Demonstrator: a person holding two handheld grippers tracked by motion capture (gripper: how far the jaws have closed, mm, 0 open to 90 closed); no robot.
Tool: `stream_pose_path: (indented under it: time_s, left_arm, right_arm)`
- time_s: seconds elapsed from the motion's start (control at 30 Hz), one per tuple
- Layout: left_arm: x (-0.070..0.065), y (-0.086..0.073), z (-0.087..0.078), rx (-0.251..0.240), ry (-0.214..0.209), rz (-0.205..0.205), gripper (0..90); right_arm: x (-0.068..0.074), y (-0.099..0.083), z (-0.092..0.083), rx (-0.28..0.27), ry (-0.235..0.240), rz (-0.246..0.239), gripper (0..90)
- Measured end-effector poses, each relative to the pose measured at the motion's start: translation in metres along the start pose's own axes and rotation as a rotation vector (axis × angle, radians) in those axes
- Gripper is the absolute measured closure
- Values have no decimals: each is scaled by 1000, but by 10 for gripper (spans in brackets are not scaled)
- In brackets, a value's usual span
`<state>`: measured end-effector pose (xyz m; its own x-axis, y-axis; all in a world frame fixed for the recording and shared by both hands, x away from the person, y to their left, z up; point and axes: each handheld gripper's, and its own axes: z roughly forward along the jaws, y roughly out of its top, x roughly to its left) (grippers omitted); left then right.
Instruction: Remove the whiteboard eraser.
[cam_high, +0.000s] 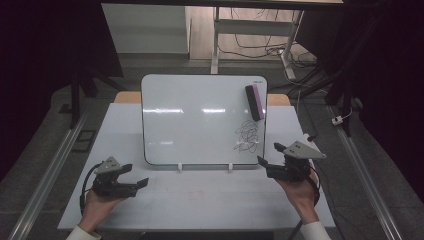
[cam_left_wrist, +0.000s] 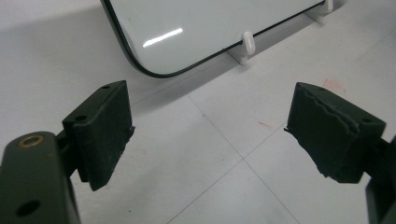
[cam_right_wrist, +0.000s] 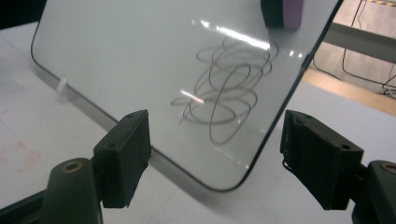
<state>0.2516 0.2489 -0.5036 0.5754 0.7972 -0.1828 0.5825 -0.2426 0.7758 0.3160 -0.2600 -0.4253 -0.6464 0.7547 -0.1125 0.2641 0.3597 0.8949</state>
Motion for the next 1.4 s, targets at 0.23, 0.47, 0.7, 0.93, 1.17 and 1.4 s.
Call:
stream_pose_path:
  time_s: [0.23,0.47,0.7,0.93,1.17,1.4]
  left_arm:
    - [-1,0,-1,-1,1,-5,148]
    - [-3,0,1,10,-7,11,146]
    - [-2,-1,0,10,-10,10,146]
    - [-1,-1,2,16,-8,7,145]
    - [1,-2,2,19,-10,-2,146]
    - [2,-2,1,18,-12,-9,148]
  right_arm:
    - [-4,24,11,-28,-40,-4,260]
    - [-13,54,24,-31,-144,18,283]
    - [-15,71,40,-31,-179,27,322]
    - [-16,84,61,-12,-233,5,406]
    - [-14,90,76,5,-290,-8,579]
    - [-10,90,76,5,-316,12,632]
